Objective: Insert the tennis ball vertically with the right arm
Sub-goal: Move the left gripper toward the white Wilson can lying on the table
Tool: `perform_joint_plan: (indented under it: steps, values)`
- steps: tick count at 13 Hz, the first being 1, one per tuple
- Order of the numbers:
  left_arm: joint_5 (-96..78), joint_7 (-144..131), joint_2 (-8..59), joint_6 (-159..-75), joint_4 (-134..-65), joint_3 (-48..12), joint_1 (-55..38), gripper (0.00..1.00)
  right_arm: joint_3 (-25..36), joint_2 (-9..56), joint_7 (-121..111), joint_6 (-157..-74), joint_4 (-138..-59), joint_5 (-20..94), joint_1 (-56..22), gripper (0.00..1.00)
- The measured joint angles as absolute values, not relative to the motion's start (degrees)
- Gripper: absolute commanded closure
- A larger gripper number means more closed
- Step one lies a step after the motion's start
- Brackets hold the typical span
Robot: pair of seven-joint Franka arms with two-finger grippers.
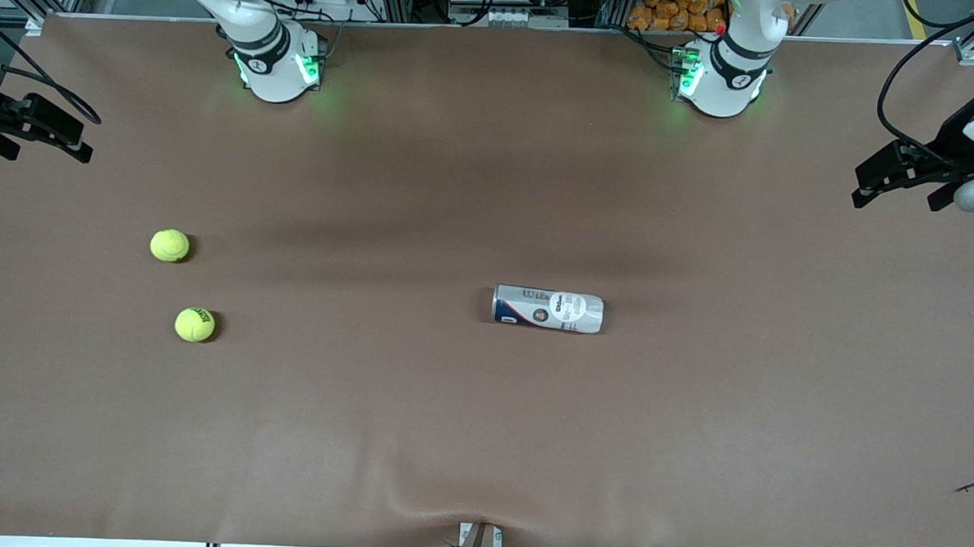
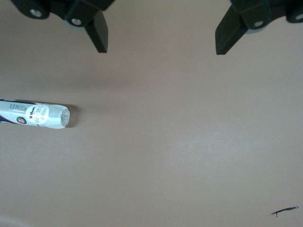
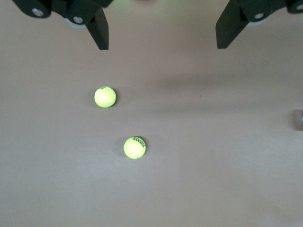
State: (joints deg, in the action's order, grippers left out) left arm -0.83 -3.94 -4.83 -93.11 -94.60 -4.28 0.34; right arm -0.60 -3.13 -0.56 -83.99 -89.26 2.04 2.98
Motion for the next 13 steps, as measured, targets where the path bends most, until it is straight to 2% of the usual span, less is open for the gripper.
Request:
perform_joint_plan:
  steps: [7, 13]
  values:
    - [-2.04, -3.93, -3.85, -91.93, -94.61, -4.27, 0.40, 0.00, -0.52, -3.13, -0.69, -80.98, -89.39, 2.00, 3.71, 0.00]
    - [-4.40, -3.57, -0.45, -91.83, -94.60, -4.31, 0.35, 0.00, -0.29, -2.70, -0.71, -78.79, -89.35, 1.99, 5.64, 0.00]
